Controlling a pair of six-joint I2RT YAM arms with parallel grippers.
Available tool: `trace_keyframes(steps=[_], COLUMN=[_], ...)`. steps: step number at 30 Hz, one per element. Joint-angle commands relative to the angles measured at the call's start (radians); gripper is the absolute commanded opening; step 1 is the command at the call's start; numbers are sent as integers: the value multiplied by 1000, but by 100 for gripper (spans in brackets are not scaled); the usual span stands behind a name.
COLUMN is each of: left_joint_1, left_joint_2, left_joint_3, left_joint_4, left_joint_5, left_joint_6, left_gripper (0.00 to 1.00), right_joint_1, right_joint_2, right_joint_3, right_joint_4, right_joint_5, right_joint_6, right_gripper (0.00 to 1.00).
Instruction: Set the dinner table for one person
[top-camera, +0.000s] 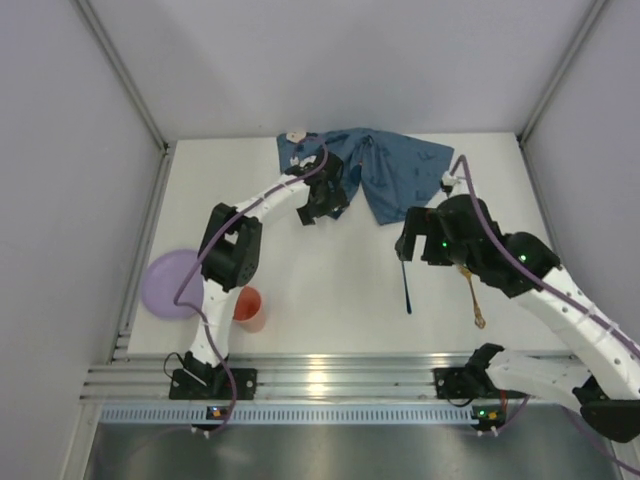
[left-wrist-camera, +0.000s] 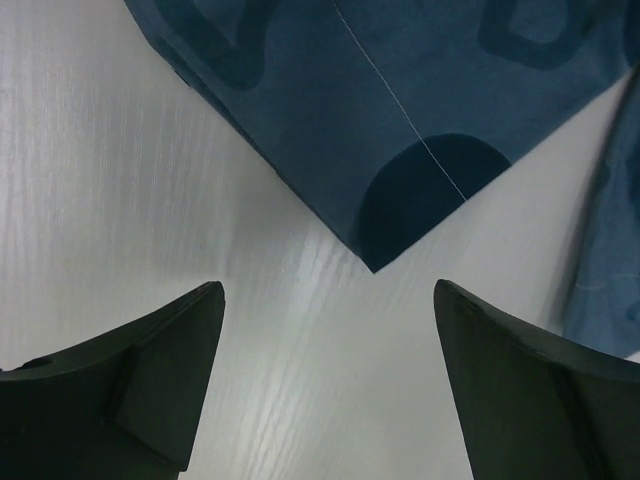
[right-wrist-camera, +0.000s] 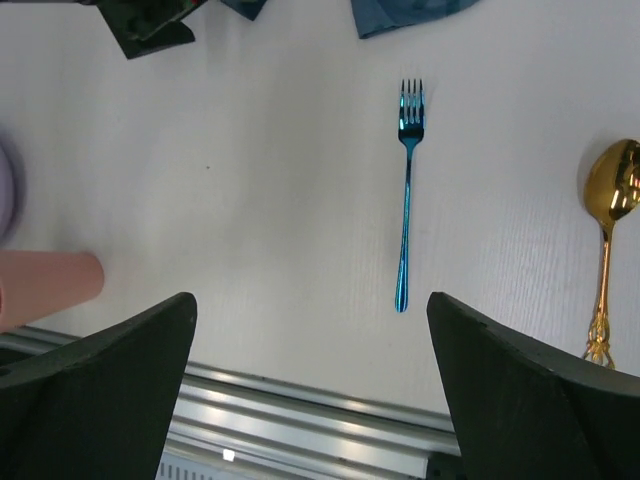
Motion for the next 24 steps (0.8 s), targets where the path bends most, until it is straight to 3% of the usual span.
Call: trace_keyframes(steps=[1, 6, 8, 11, 14, 19, 20, 24], left_joint_1=[10, 13, 13, 24, 87, 228, 246, 296], left_joint_2=[37, 99, 110, 63, -9, 1, -18, -52], left_joint_3=[89, 174, 221, 160, 71, 131, 107, -53], left_joint_4=[-29, -97, -140, -167, -105, -153, -98, 82], left_joint_5=[-48, -46, -62, -135, -119, -27, 24, 225], left_joint_6=[-103, -157, -168, -172, -118, 96, 175, 300], left_gripper=[90, 77, 66, 60, 66, 84, 91, 93], right_joint_1=[1, 0, 1, 0, 1, 0, 1, -2], right_joint_2=[-117, -208, -197, -165, -128, -68, -50, -24], right_joint_3=[-12, -12, -1, 10, 13, 53, 57, 37], right_joint_4=[-106, -211, -235, -235, -211, -179, -177, -148], right_joint_5=[51, 104, 112, 105, 100, 85, 86, 78], right_joint_6=[121, 153, 150, 135, 112, 54, 46, 6], right_gripper=[100, 100, 100, 100, 100, 100, 100, 100])
